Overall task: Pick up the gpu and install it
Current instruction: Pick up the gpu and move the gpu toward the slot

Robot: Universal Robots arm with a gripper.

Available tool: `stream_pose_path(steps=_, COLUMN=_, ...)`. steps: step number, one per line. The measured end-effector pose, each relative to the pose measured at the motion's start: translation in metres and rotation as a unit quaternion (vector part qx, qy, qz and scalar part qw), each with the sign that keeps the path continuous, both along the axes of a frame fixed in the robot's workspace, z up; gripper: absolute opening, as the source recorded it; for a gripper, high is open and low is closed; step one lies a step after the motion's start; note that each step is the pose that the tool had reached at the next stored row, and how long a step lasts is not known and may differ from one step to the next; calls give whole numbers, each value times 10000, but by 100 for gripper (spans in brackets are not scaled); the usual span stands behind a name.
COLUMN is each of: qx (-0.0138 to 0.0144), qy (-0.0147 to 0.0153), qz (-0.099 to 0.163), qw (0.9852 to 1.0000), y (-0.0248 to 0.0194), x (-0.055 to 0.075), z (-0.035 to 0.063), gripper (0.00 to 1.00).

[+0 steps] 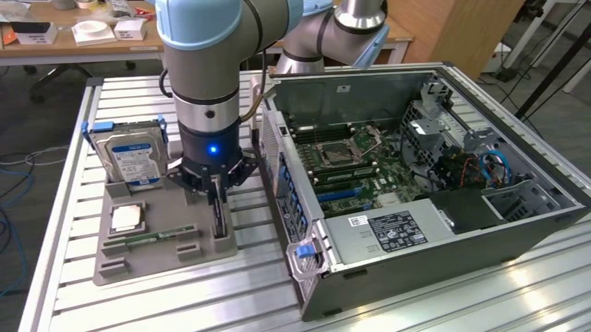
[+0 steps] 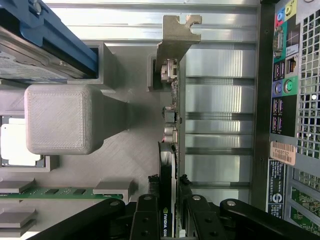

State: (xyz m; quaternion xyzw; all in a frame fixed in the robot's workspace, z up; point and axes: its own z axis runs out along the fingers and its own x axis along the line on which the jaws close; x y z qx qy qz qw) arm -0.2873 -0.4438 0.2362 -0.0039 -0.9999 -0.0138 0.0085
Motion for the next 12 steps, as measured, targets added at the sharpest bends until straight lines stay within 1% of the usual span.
stream_pose_path(steps=12, qx=-7, qy=0, qz=0, qw=10000, y=0, x=0, z=1, gripper=26)
